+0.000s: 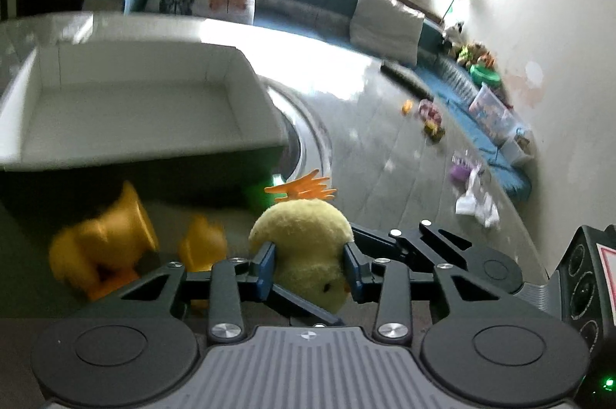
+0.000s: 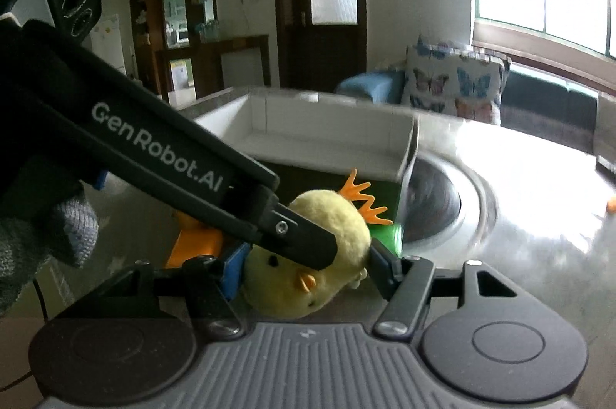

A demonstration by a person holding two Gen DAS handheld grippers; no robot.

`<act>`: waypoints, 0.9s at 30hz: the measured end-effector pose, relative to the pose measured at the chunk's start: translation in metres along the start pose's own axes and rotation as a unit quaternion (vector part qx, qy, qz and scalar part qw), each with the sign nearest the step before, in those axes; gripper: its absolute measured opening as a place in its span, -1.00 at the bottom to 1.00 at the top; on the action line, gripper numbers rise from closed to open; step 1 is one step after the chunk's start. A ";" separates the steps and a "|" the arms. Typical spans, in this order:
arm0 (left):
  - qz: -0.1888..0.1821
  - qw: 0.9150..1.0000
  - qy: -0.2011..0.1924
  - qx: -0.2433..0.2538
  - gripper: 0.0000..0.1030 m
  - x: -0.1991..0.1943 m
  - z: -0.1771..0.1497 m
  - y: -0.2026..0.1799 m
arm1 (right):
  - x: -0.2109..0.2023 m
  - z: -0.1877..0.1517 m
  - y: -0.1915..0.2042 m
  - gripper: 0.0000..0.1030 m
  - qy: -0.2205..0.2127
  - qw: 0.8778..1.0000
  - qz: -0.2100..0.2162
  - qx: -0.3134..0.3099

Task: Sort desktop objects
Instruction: 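Carry the plush chick with the left gripper over the cardboard box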

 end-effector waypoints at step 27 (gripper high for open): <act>-0.005 0.997 0.028 -0.073 -0.25 0.080 0.117 0.098 | 0.145 0.089 -0.040 0.27 0.052 0.998 0.008 -0.041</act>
Point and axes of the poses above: each gripper's, at about its wrist camera, not at the fingertips, and x roughly the way its jaws point, y to its left, z to its top, the point moved 3 cm from there along x, roughly the way its jaws point, and after that the axes turned 3 degrees about y, right-handed, at the moved point
